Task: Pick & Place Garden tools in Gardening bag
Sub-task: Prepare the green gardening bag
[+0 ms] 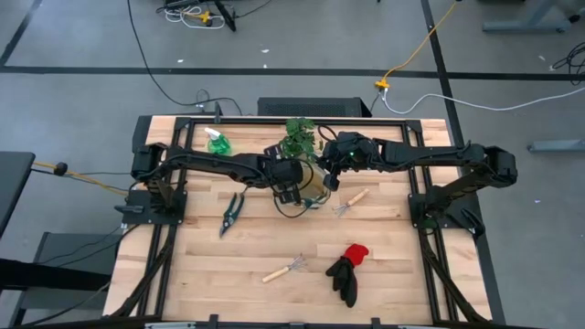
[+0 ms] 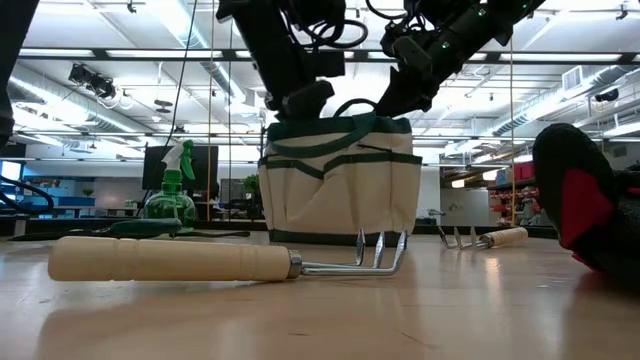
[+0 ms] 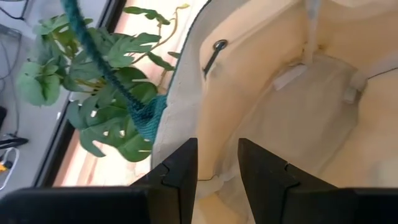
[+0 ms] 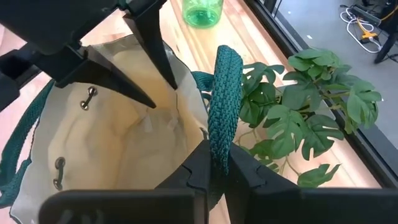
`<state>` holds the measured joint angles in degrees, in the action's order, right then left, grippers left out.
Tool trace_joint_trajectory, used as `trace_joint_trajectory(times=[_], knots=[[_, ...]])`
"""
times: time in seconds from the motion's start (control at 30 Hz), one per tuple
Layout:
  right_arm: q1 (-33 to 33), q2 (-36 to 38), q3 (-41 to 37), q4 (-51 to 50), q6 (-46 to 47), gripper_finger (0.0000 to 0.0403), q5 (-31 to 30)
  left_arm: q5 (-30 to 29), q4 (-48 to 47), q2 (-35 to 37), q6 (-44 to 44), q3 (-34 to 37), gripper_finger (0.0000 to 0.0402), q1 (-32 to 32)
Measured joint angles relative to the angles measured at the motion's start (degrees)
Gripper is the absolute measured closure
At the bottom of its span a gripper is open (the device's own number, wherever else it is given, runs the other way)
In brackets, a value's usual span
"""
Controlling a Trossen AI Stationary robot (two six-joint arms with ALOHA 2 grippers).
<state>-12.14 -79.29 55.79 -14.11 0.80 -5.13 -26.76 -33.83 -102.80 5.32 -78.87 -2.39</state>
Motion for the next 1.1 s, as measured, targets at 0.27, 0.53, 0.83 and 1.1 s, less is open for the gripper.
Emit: trace_joint_trajectory(times=[0.27, 0.53, 0.83, 1.1], knots=[[0.0, 1.4, 0.0, 3.1, -3.1, 0.0371, -5.5, 3.3, 0.0, 0.0, 0.0, 0.0, 0.028, 0.0], [0.0, 3.3, 0.0, 2.6, -1.1, 0.0371, -0.6, 6.8, 0.0, 0.0, 0.0, 0.0, 0.0281, 0.0], [0.0, 2.8, 0.0, 1.3, -1.1, 0.0371, -3.3, 13.1, 1.0, 0.0, 0.0, 0.0, 0.0325, 0.0], [0.0, 2.8, 0.0, 1.6, -0.8, 0.0371, -2.9, 15.2, 3.7, -0.7, -2.5, -0.1, 0.0341, 0.0]])
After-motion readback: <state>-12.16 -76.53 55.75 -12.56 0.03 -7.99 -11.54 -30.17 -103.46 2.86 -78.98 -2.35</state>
